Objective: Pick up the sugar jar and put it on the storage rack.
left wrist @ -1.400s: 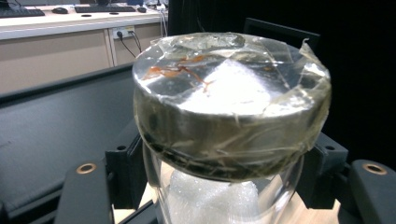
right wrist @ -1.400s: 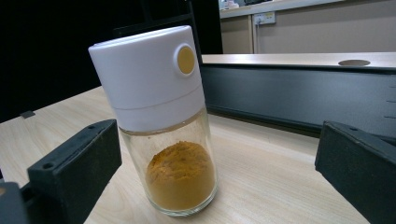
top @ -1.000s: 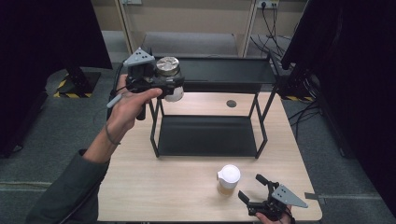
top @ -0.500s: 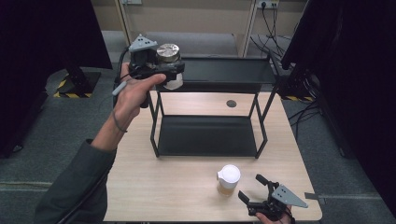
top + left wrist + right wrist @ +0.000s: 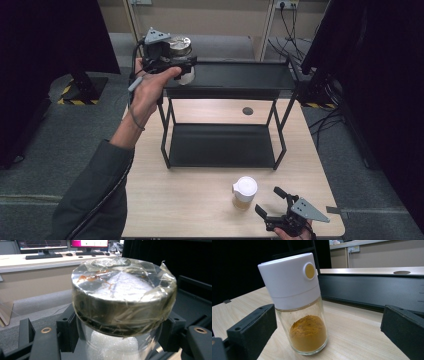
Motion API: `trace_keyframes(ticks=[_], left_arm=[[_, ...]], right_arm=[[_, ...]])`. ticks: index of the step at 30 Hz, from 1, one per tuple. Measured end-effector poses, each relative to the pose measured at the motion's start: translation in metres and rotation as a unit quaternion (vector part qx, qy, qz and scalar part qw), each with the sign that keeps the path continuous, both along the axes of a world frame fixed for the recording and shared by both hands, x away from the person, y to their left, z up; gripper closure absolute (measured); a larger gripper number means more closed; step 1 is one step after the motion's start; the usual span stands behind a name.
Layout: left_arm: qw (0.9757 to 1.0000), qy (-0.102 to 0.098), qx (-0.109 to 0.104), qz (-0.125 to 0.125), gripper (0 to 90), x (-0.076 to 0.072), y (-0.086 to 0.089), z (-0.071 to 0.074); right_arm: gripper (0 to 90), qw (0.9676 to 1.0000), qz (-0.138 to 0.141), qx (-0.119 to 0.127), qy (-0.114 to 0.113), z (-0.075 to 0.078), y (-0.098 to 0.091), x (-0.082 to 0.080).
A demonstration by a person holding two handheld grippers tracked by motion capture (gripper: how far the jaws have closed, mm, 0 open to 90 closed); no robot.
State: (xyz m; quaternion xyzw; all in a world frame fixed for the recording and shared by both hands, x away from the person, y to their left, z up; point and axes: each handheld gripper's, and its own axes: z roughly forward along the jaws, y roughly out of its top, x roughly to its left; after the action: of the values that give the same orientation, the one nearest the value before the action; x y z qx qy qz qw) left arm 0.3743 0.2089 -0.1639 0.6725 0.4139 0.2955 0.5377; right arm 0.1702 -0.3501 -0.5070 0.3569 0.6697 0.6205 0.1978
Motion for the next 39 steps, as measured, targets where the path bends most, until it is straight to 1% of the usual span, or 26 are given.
trace_keyframes(ticks=[2, 9, 18, 25, 30, 31, 32, 33, 34, 35, 36, 37, 39], left_arm=[[1.0000, 0.000, 0.005, 0.005, 31.2, 0.002, -0.003, 0.001], [0.9998, 0.001, 0.010, 0.019, 31.2, 0.012, -0.011, -0.005], [0.9994, 0.005, 0.019, 0.030, 31.2, 0.020, -0.021, -0.012], [0.9991, -0.003, 0.027, 0.033, 31.1, 0.020, -0.026, -0.014], [0.9989, -0.007, 0.025, 0.038, 30.8, 0.018, -0.028, -0.017], [0.9988, -0.009, 0.026, 0.040, 29.9, 0.017, -0.029, -0.018], [0.9989, -0.007, 0.020, 0.042, 24.5, 0.016, -0.029, -0.018], [0.9989, -0.007, 0.020, 0.042, 20.3, 0.016, -0.029, -0.018], [0.9989, -0.005, 0.015, 0.044, 17.1, 0.016, -0.029, -0.018], [0.9987, -0.003, 0.013, 0.049, 17.1, 0.015, -0.030, -0.018], [0.9985, -0.004, 0.010, 0.053, 13.8, 0.013, -0.031, -0.018], [0.9982, -0.004, 0.005, 0.059, 7.4, 0.010, -0.032, -0.018], [0.9981, -0.004, 0.005, 0.060, 2.3, 0.009, -0.032, -0.018]], right_arm=[[0.6, 1.0000, 0.000, 0.000, 0.000, 0.000, 0.000, 0.000], [0.6, 1.0000, 0.001, 0.003, 0.002, 0.000, -0.001, 0.000], [0.6, 1.0000, 0.002, 0.004, 0.003, -0.001, -0.001, 0.001], [0.6, 1.0000, 0.003, 0.005, 0.003, -0.001, -0.002, 0.001], [0.6, 1.0000, 0.004, 0.005, 0.003, -0.001, -0.001, 0.001], [0.6, 1.0000, 0.004, 0.005, 0.003, -0.001, -0.001, 0.001], [0.6, 1.0000, 0.004, 0.005, 0.003, -0.001, -0.001, 0.001], [0.6, 1.0000, 0.004, 0.005, 0.004, -0.001, -0.001, 0.001], [0.6, 1.0000, 0.004, 0.004, 0.003, -0.001, -0.001, 0.001], [0.6, 1.0000, 0.004, 0.004, 0.003, -0.001, -0.001, 0.001], [0.6, 1.0000, 0.004, 0.004, 0.003, -0.001, -0.001, 0.001], [0.6, 1.0000, 0.004, 0.005, 0.003, -0.001, -0.001, 0.001], [0.6, 1.0000, 0.005, 0.004, 0.003, -0.001, -0.001, 0.001]])
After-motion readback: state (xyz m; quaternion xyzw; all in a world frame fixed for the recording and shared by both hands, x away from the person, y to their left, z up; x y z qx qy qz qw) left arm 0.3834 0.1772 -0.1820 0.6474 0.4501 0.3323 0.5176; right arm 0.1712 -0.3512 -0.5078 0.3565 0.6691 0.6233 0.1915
